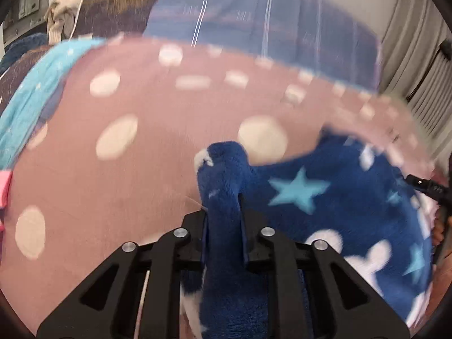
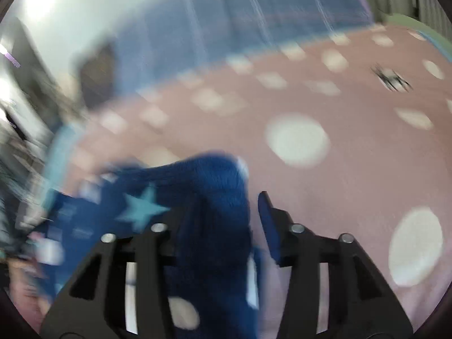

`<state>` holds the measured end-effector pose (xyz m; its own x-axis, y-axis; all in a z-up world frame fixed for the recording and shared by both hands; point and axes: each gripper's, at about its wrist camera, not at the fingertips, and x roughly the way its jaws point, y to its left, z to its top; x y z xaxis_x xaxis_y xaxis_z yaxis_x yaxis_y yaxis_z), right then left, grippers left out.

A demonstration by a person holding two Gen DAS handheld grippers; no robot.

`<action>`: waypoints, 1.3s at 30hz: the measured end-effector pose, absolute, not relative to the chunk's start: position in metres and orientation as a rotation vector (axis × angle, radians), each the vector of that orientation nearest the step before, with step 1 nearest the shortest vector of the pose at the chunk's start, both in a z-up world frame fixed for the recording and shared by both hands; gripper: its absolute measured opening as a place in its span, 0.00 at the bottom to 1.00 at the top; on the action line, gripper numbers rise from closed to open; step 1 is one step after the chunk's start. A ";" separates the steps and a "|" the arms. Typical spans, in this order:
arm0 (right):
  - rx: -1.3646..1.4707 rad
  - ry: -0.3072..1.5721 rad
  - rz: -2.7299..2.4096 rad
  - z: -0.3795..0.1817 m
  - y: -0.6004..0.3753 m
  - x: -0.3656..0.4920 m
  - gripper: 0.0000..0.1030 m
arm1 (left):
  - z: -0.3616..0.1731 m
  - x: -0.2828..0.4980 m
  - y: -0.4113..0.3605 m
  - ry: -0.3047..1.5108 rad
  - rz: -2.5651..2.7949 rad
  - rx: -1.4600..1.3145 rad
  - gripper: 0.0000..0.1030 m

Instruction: Fold small clothes

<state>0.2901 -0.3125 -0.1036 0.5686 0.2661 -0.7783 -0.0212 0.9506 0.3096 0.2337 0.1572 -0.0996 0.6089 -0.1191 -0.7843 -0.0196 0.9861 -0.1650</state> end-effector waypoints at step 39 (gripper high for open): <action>0.479 1.075 0.491 -0.124 -0.411 0.155 0.28 | -0.086 0.033 -0.213 0.807 -0.561 0.314 0.14</action>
